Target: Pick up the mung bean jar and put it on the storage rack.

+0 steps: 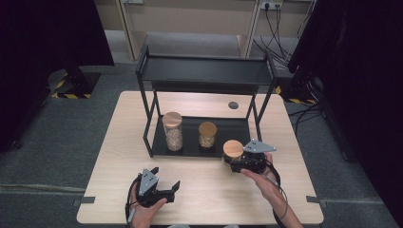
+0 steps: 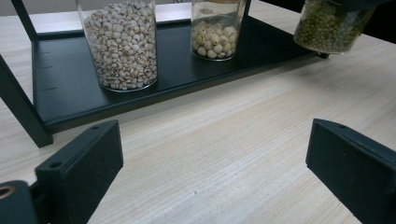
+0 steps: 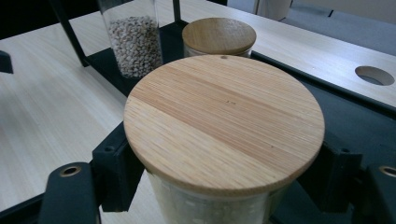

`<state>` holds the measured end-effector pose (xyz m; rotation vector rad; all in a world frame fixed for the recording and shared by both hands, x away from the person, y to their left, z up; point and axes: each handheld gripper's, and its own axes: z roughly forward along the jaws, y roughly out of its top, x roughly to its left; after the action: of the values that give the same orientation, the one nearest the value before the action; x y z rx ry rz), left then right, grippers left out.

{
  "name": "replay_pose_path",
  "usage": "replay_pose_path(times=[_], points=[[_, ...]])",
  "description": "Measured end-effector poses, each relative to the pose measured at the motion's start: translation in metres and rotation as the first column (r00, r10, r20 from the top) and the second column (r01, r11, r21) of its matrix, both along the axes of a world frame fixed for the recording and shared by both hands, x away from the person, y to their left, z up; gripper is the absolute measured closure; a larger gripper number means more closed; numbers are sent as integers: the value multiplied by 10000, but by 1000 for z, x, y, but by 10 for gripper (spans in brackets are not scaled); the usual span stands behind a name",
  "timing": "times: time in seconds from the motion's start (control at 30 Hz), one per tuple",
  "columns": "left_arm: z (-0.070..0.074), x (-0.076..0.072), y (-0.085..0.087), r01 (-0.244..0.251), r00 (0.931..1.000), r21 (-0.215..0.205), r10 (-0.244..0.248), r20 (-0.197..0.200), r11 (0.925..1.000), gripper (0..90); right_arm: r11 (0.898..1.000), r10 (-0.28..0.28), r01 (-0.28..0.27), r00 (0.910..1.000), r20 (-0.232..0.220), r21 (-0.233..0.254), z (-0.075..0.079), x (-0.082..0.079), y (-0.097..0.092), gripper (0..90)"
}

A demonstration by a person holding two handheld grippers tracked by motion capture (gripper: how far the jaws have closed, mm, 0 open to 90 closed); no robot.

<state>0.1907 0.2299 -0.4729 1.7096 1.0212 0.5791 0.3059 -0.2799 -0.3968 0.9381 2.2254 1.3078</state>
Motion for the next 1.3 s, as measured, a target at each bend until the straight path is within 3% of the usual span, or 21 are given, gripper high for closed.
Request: replay_pose_path(times=[0.93,1.3], points=[[0,0,1,26,10000,17,-26,26,10000,35,9908,-1271,1273,9919,74,-465,-7,29,39,255],[1,-1,1,52,10000,7,-52,54,10000,35,9828,-1822,1819,9833,-43,-328,-13,37,44,255]])
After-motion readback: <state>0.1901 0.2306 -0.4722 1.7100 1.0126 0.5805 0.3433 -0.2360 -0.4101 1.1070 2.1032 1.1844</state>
